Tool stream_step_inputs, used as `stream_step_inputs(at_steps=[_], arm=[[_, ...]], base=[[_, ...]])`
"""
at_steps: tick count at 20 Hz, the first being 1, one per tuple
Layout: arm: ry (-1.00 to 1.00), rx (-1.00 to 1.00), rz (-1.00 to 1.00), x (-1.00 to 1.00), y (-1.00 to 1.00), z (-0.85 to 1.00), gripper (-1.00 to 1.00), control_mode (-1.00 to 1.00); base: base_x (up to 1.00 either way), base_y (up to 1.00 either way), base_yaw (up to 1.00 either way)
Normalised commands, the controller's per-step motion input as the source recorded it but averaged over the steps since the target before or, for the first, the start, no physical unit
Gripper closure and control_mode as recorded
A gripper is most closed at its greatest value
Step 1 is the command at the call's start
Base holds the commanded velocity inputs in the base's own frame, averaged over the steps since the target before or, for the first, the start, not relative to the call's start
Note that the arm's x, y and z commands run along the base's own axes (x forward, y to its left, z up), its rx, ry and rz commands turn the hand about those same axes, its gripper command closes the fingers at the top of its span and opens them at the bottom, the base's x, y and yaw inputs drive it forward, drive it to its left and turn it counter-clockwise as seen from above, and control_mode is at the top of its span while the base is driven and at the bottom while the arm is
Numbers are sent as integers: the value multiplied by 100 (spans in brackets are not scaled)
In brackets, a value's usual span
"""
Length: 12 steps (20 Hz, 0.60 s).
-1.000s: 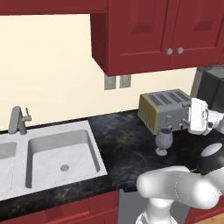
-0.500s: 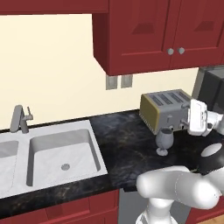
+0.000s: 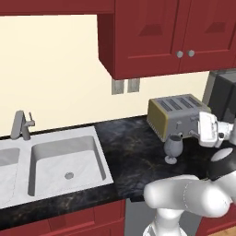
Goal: Retrieve the wine glasses from the counter and place one next to each plate.
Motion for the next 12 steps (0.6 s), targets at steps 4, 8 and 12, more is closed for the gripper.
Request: stream_step_inputs(at_steps=[4, 8, 12], arm=[[16, -1, 3, 2, -21, -37, -100, -100], [23, -5, 4, 5, -7, -52, -100, -100], [37, -10, 1, 3, 0, -58, -100, -100]], base=[[0, 0, 0], [0, 0, 0], [0, 0, 0]])
